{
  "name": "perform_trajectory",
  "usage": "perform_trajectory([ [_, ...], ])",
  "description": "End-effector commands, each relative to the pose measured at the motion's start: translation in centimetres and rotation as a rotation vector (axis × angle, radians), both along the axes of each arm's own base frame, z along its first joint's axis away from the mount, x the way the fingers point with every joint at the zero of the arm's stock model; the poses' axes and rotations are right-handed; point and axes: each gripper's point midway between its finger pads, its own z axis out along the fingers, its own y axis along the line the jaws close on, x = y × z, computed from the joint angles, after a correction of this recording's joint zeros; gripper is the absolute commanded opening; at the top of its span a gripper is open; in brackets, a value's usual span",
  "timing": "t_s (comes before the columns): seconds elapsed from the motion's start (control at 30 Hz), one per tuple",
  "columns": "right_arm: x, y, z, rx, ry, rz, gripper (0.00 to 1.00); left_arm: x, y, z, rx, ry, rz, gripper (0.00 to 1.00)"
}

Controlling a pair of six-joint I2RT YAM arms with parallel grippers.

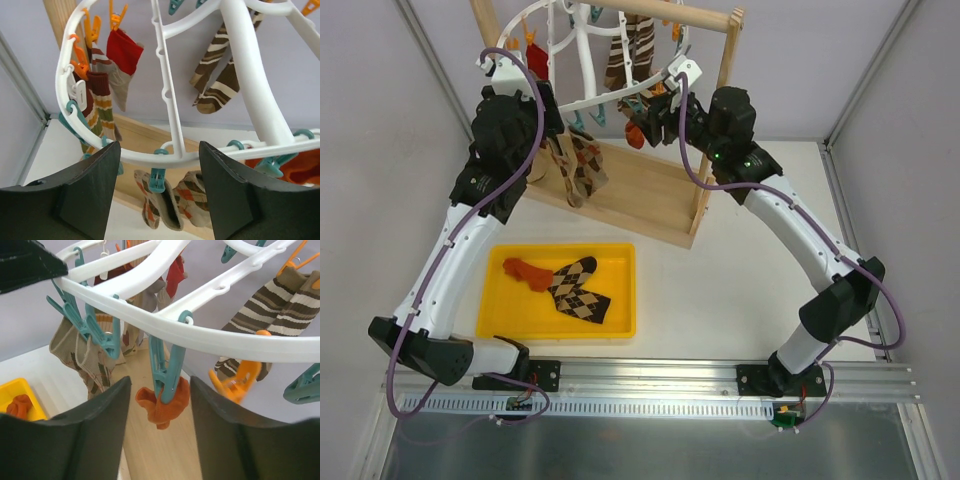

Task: Clip the socks to the hanger
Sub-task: Open the clamp at the hanger.

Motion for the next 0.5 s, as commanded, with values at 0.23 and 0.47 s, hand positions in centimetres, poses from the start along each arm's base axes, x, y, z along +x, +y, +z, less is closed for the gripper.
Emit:
perform_trajectory([
  [0.23, -1.1, 0.7, 5.0, 0.080, -0.109, 0.060, 0.39, -5.2, -4.7, 4.6, 0.028, -0.149, -0.389, 0.72],
  [0.47, -2.2, 2.0, 4.8, 0.074, -0.107, 0.104, 0.36, -7.1, -7.8, 4.8, 0.135, -0.190, -0.607, 0.76],
])
